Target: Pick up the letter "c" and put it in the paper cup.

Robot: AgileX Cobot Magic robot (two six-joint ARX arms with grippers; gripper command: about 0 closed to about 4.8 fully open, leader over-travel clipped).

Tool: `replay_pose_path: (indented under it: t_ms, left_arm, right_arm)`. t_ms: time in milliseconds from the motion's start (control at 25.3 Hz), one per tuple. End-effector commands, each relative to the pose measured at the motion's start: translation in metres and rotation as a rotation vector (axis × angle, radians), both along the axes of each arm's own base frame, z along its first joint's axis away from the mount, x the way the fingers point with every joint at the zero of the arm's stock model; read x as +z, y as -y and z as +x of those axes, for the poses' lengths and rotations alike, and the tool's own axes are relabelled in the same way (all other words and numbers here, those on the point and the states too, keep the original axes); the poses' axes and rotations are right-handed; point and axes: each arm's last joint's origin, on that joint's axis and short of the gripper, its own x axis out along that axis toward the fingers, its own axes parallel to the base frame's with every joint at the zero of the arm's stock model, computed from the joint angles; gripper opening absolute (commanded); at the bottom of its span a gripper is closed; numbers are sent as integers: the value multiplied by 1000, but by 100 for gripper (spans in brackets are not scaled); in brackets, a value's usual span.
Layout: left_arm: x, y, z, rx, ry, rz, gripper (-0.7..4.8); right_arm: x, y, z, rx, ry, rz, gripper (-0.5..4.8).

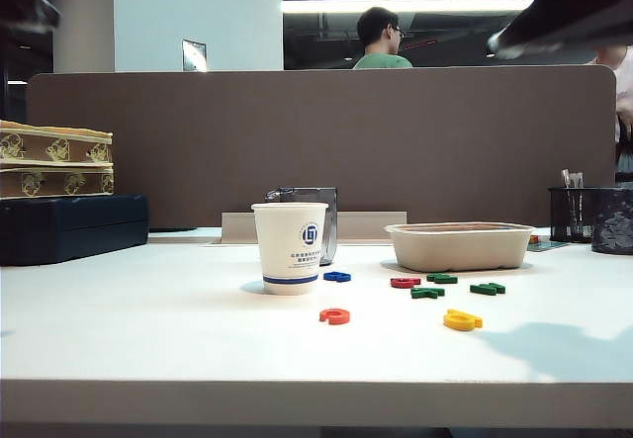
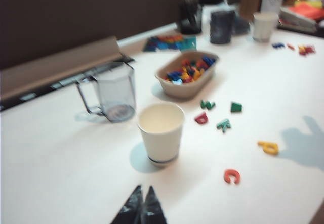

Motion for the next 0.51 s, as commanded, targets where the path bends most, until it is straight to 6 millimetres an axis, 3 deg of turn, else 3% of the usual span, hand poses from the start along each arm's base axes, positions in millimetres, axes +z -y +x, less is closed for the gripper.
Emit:
replay_pose_path:
  t_ms: [40, 158, 515]
  left_arm:
    - [-4, 5, 5, -37, -24, 15, 4]
    - [-11, 7, 11, -46, -62, 43, 28]
    - [-21, 10, 21, -63, -118, 70, 27]
  right_arm:
    - [-8, -14, 5, 65, -45, -26, 5]
    - [-19, -23, 10, 95, -102, -52, 70]
    - [-27, -30, 22, 111, -110, -77, 122]
